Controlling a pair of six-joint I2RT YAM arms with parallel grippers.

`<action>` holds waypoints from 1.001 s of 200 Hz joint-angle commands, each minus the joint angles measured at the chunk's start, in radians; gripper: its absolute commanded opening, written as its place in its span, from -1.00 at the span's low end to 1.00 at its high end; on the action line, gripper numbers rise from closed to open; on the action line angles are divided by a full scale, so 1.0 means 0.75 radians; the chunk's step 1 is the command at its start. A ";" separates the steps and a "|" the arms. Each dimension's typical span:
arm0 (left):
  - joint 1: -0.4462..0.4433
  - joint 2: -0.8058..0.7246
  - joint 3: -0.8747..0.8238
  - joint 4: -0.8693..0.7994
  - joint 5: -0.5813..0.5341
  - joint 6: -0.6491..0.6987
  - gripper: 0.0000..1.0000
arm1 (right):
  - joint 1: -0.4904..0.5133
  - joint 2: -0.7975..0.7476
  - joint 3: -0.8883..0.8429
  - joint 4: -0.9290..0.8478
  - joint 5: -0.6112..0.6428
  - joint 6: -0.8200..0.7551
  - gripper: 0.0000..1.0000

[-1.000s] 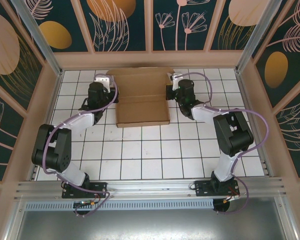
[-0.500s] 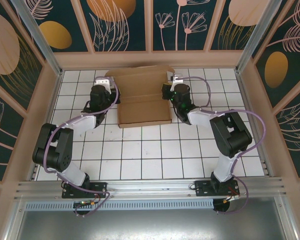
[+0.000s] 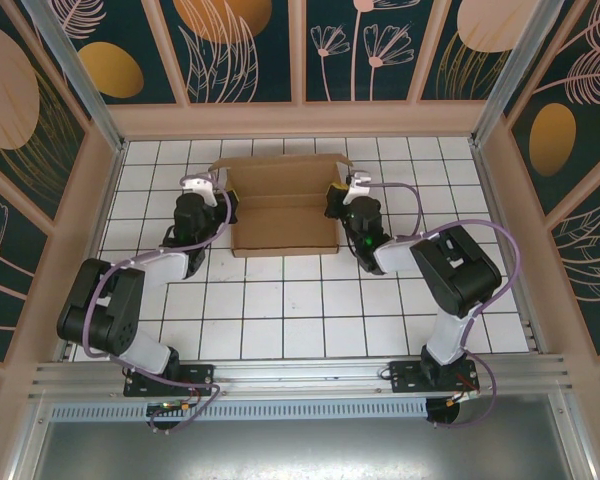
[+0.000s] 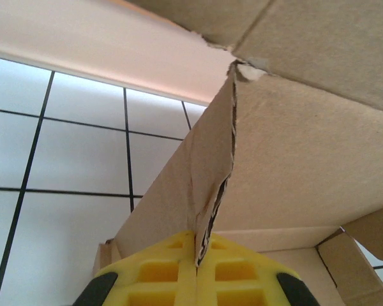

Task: Fold the paper box

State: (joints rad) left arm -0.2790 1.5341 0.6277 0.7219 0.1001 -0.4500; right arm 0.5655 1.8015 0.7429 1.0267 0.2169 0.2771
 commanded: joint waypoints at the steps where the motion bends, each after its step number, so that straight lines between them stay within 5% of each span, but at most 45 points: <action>1: -0.033 -0.023 -0.081 -0.034 0.067 -0.064 -1.00 | 0.066 0.016 -0.057 0.105 -0.029 0.056 -0.78; 111: -0.035 -0.003 -0.256 -0.009 -0.017 -0.247 -1.00 | 0.176 0.070 -0.272 0.282 0.112 0.183 -0.54; 200: -0.033 -0.019 -0.312 0.021 -0.139 -0.196 -0.99 | 0.177 -0.205 -0.481 0.345 0.013 0.114 0.14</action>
State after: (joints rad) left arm -0.2996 1.5135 0.4137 0.7811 0.0235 -0.6060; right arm 0.6903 1.7321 0.4244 1.2289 0.2455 0.3626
